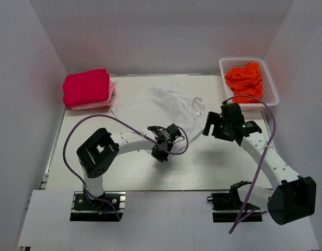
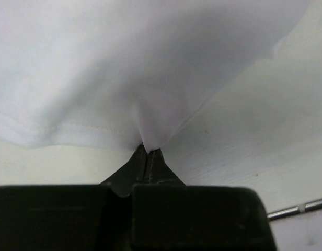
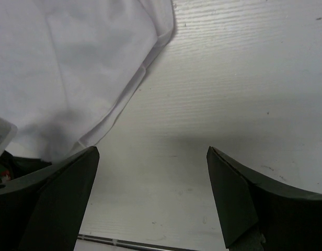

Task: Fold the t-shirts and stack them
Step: Flatten out the tshirt

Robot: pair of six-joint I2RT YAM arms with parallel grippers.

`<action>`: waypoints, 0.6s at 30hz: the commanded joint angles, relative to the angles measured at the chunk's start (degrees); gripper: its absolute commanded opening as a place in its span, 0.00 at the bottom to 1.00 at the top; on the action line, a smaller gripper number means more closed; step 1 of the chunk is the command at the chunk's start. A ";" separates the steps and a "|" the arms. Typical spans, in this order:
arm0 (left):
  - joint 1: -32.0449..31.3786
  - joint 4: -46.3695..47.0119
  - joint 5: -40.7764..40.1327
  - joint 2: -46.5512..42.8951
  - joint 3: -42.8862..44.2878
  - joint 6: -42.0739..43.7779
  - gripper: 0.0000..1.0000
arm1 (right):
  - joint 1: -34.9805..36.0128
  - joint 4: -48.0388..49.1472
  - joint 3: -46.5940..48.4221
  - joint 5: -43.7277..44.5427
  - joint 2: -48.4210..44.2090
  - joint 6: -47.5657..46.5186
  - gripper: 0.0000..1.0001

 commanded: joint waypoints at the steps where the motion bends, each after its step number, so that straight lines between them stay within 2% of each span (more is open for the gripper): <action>1: 0.68 -0.50 -6.63 -0.14 3.68 -0.38 0.00 | 0.81 2.61 -2.87 -4.46 -1.58 -1.75 0.89; 8: 2.88 -9.20 -17.80 -7.10 17.47 -4.44 0.00 | 5.73 5.95 -6.83 -10.70 -1.75 -7.47 0.90; 10: 3.40 -10.70 -19.30 -7.72 21.60 -4.96 0.00 | 7.31 7.53 -7.01 -11.06 -0.44 -8.44 0.87; 14: 4.81 -15.97 -22.72 -3.86 29.25 -7.15 0.00 | 11.70 10.52 -5.78 -13.96 4.03 -7.83 0.87; 18: 7.18 -21.77 -25.89 1.50 40.47 -9.96 0.00 | 14.78 11.40 -3.41 -10.63 9.31 -7.03 0.87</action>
